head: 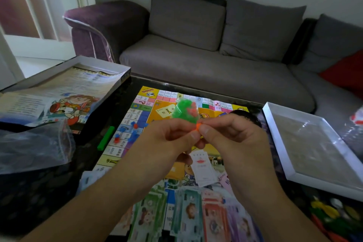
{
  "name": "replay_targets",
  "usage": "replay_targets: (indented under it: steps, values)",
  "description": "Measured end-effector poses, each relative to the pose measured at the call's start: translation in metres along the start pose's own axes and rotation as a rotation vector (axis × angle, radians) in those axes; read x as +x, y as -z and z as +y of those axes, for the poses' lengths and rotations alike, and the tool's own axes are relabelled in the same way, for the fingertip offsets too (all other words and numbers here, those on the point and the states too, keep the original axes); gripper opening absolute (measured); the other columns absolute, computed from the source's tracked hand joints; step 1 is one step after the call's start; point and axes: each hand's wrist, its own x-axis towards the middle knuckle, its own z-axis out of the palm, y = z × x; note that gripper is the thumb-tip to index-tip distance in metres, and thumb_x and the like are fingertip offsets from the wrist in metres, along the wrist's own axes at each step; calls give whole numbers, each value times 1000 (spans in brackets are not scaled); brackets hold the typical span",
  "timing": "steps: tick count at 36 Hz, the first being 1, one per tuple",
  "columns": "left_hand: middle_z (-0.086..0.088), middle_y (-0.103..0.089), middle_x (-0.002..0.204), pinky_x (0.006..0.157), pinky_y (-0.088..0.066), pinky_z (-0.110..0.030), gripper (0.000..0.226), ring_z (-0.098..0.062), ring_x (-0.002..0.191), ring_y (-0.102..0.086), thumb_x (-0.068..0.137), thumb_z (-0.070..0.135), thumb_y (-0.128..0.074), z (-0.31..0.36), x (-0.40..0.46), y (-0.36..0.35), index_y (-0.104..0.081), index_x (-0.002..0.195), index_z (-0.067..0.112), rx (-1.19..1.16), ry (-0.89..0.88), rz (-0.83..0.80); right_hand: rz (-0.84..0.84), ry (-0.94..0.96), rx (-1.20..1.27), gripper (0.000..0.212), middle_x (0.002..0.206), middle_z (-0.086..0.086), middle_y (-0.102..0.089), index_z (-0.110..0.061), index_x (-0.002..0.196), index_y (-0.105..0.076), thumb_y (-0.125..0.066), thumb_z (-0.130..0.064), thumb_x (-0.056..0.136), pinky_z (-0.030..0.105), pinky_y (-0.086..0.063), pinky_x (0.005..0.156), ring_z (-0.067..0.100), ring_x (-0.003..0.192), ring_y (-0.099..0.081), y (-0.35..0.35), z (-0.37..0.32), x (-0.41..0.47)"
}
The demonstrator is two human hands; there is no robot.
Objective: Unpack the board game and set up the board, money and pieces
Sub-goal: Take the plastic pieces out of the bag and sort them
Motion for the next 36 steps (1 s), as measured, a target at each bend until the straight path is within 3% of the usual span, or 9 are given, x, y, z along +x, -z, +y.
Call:
replay_targets:
  steps: [3, 6, 10, 18, 24, 27, 30, 34, 36]
  values:
    - [-5, -78, 91, 73, -59, -27, 17, -7, 75, -68, 100, 16, -63, -2, -1, -4, -77, 109, 13, -30, -16, 26, 19, 40, -8, 12, 86, 6, -79, -13, 87, -80, -79, -2, 87, 47, -60, 94, 25, 98, -77, 0, -2, -1]
    - [-7, -77, 89, 73, -59, -27, 17, -9, 72, -66, 101, 14, -62, -5, -1, -8, -77, 109, 12, -47, -39, 46, 44, 72, 9, 12, 80, 8, -77, -10, 86, -79, -78, 2, 87, 26, -60, 75, 22, 76, -76, -2, -3, -2]
    - [-4, -76, 86, 74, -60, -29, 18, -12, 70, -65, 102, 15, -62, -8, -2, -11, -77, 110, 16, -47, -81, 67, 84, 65, 63, 13, 83, 4, -79, -8, 89, -80, -78, 4, 85, 18, -59, 70, 16, 75, -77, -5, -5, -4]
    - [-3, -75, 86, 71, -63, -31, 17, -11, 69, -65, 101, 15, -62, -9, -5, -14, -76, 110, 17, -47, -135, 115, 125, 53, 75, 10, 87, 4, -80, -5, 90, -80, -78, 3, 84, 18, -59, 71, 16, 86, -78, -9, -5, -7]
    - [-3, -76, 87, 70, -62, -30, 17, -13, 70, -69, 102, 18, -61, -10, -7, -15, -76, 109, 21, -15, -166, 151, 121, 96, 41, 10, 83, 3, -79, -5, 88, -79, -79, 3, 84, 17, -58, 69, 14, 76, -77, -11, -8, -8]
    - [-1, -76, 89, 73, -64, -35, 16, -17, 71, -71, 102, 21, -61, -11, -8, -16, -76, 108, 23, -3, -167, 166, 126, 95, 47, 12, 84, 3, -80, -8, 88, -80, -78, 3, 85, 18, -59, 74, 15, 85, -78, -12, -6, -10]
    - [-2, -75, 89, 72, -62, -31, 16, -16, 71, -70, 103, 19, -60, -12, -9, -18, -76, 107, 23, -20, -181, 176, 150, 97, 43, 13, 87, 1, -81, -11, 87, -81, -78, 1, 85, 24, -61, 82, 17, 100, -78, -14, -4, -11]
    - [-2, -75, 90, 71, -60, -24, 17, -18, 72, -71, 103, 19, -59, -13, -9, -22, -75, 106, 23, -25, -196, 201, 180, 84, 38, 12, 85, 2, -80, -18, 83, -82, -80, -6, 84, 38, -61, 91, 18, 98, -78, -17, -3, -12]
    - [-1, -75, 91, 72, -61, -25, 16, -17, 72, -71, 103, 20, -60, -13, -8, -22, -75, 105, 24, -6, -194, 209, 176, 90, 8, 12, 83, 3, -80, -18, 85, -82, -80, -6, 85, 39, -60, 91, 19, 96, -78, -18, -2, -13]
